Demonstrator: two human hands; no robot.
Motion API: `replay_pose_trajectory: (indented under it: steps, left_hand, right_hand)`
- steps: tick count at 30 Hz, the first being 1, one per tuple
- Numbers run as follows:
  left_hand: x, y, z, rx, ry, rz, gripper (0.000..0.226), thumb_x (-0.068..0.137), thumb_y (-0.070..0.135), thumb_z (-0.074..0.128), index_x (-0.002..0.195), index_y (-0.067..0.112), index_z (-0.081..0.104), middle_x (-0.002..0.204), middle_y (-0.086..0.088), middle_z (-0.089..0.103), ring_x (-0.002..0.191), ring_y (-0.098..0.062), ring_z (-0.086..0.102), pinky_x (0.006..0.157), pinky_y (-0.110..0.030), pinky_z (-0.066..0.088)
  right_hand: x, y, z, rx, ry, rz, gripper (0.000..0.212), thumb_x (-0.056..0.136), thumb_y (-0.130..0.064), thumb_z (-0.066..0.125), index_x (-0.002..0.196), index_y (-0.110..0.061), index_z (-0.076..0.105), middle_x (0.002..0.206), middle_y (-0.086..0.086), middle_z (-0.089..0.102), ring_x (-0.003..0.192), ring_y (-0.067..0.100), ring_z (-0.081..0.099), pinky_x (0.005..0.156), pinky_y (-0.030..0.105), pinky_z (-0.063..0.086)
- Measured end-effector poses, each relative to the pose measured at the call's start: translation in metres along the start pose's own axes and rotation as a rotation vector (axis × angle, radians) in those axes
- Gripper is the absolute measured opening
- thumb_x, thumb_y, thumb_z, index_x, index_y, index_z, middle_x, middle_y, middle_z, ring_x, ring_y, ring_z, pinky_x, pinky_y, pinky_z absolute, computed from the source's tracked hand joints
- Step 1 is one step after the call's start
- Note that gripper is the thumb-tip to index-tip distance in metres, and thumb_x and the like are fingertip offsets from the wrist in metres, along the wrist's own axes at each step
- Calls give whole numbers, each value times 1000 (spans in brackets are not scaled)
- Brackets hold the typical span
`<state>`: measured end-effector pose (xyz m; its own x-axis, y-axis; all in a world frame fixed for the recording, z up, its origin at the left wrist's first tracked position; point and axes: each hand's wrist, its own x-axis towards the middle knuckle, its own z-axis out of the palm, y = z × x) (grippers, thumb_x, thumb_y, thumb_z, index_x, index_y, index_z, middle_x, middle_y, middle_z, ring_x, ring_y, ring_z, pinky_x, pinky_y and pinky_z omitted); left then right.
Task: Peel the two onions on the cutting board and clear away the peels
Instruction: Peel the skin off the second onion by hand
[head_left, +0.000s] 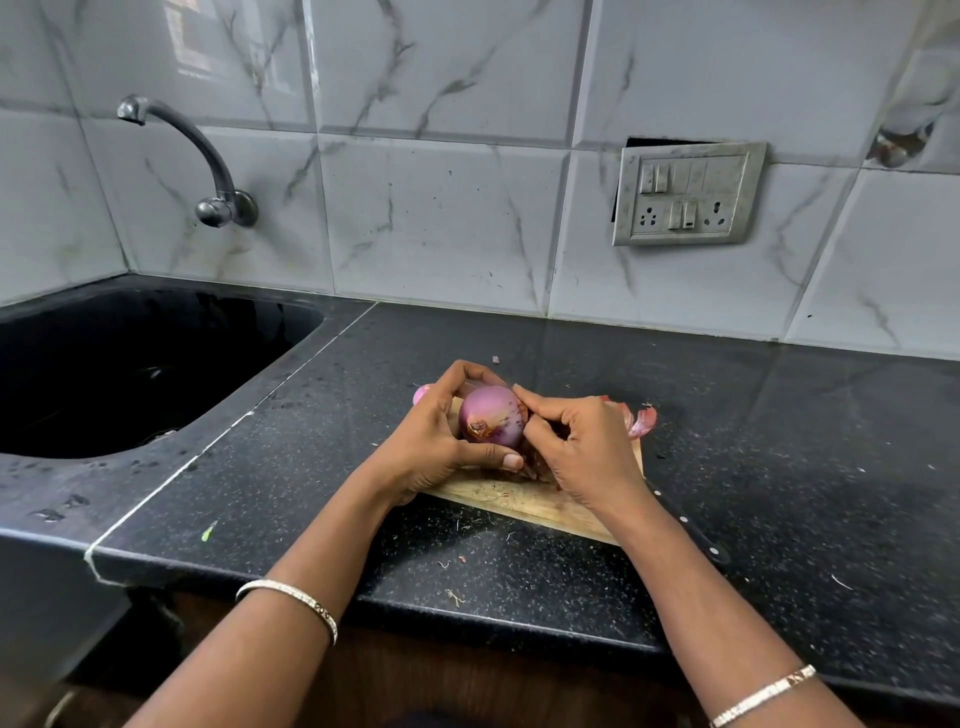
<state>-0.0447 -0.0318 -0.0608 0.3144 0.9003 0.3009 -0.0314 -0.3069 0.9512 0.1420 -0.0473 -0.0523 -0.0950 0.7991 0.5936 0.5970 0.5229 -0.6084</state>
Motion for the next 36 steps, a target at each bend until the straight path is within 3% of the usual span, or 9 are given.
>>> replay_pose_trajectory:
  steps: [3,8,15,24,30,33,36]
  left_hand:
    - [0,1,0,-12,14,4,76,64,-14,87,126,10,50,119,-13,61,96,-25,74,82,-32,62]
    - [-1,0,0,-26,25,14,74,68,-17,83,128,6,47,99,-4,74,86,-23,73,76,-31,63]
    - [-2,4,2,8,39,6,75,66,-16,85,127,9,49,107,-9,65,88,-22,75,77,-29,63]
    - [0,-1,0,14,37,5,75,64,-10,89,125,13,53,116,-15,61,91,-24,76,78,-31,62]
    - [0,-1,-2,-30,40,-3,70,68,-6,88,128,16,60,123,-22,61,96,-25,75,83,-33,61]
    - [-1,1,-2,-64,27,-13,68,71,-6,86,130,17,62,124,-18,65,101,-25,74,84,-30,59]
    - [-1,1,-3,-137,11,-48,68,72,-2,85,132,20,63,123,-14,69,105,-30,73,82,-36,61]
  right_hand:
    - [0,-2,-1,48,19,28,25,91,-10,68,115,-11,75,111,1,75,102,-13,60,83,0,44]
    - [-1,-4,-1,223,12,112,23,87,-18,78,110,-12,78,96,-4,78,84,-2,72,74,14,56]
    - [1,-1,-3,162,65,101,6,88,-19,77,89,-18,83,76,-12,77,72,5,73,72,39,62]
    - [2,0,1,90,107,75,9,86,-12,73,78,-15,75,66,-7,71,61,9,67,62,38,59]
    - [4,5,2,117,146,97,8,90,-13,71,82,-16,72,71,-8,71,67,9,67,65,41,60]
    - [4,5,1,140,165,108,9,91,-15,72,82,-17,71,73,-8,71,68,7,67,69,38,60]
    - [5,7,0,148,173,123,7,92,-17,70,85,-17,71,76,-7,72,72,7,68,73,38,59]
